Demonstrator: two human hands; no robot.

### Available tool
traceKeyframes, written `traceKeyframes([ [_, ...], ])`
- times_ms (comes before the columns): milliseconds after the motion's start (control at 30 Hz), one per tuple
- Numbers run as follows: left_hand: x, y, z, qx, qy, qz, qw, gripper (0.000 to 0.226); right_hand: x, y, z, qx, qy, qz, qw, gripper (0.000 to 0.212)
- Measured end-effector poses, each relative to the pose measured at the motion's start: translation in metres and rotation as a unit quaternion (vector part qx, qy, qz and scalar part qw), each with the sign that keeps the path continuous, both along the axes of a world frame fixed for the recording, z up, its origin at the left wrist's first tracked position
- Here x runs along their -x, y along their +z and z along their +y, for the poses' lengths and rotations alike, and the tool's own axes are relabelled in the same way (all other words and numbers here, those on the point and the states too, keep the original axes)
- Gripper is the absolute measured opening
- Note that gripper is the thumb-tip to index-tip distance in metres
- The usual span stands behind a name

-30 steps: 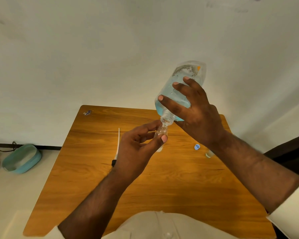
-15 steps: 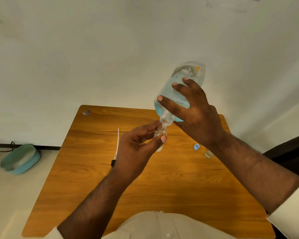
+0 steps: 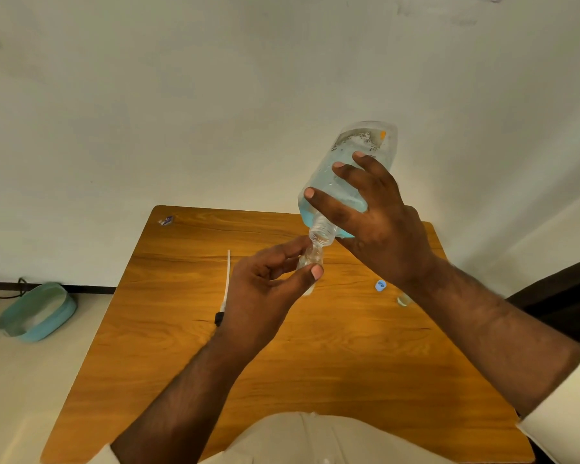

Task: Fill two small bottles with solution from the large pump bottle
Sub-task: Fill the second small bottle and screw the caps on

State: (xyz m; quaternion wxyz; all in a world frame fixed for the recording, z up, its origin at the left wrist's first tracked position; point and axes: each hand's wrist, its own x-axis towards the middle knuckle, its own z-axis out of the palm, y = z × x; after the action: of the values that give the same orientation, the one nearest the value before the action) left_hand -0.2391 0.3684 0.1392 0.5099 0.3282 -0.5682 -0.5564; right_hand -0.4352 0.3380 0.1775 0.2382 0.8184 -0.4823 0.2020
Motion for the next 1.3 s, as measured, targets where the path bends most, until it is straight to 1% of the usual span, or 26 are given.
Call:
traceKeyframes([
  [233,0.0,-0.001,0.0,0.0,-0.006,0.009,1.0,0.045,0.0,-0.001,0.001,0.0,-0.002,-0.001,1.0,0.068],
  [433,0.001,-0.002,0.001,-0.012,-0.009,0.02,1.0,0.045,0.002,0.0,0.002,-0.005,-0.003,0.002,1.0,0.061],
  [600,0.002,-0.002,0.001,-0.012,-0.006,0.018,1.0,0.047,0.001,-0.001,0.002,-0.003,-0.001,-0.001,1.0,0.067],
  [767,0.002,-0.002,0.001,-0.014,-0.006,0.017,1.0,0.048,0.001,0.0,0.002,-0.001,0.001,0.001,1.0,0.059],
  [900,0.002,-0.001,0.0,-0.01,-0.003,0.008,1.0,0.05,0.0,-0.001,0.002,-0.004,-0.001,-0.004,1.0,0.061],
  [1000,0.001,-0.002,0.001,-0.009,-0.006,0.02,1.0,0.048,0.0,-0.002,0.002,-0.005,0.002,-0.012,1.0,0.059],
  [1100,0.002,-0.002,0.002,-0.014,-0.005,0.026,1.0,0.043,0.0,-0.004,0.004,-0.018,0.003,-0.038,0.999,0.064],
  [1167,0.002,-0.001,0.002,-0.019,-0.006,0.026,0.999,0.042,-0.001,-0.007,0.006,-0.024,0.001,-0.067,0.997,0.059],
  [1233,0.003,-0.001,0.002,-0.025,-0.01,0.026,0.999,0.04,-0.002,-0.011,0.011,-0.038,0.002,-0.112,0.993,0.058],
  [1300,0.006,-0.001,0.001,-0.026,-0.016,0.022,0.999,0.038,-0.003,-0.017,0.016,-0.07,0.0,-0.172,0.983,0.063],
])
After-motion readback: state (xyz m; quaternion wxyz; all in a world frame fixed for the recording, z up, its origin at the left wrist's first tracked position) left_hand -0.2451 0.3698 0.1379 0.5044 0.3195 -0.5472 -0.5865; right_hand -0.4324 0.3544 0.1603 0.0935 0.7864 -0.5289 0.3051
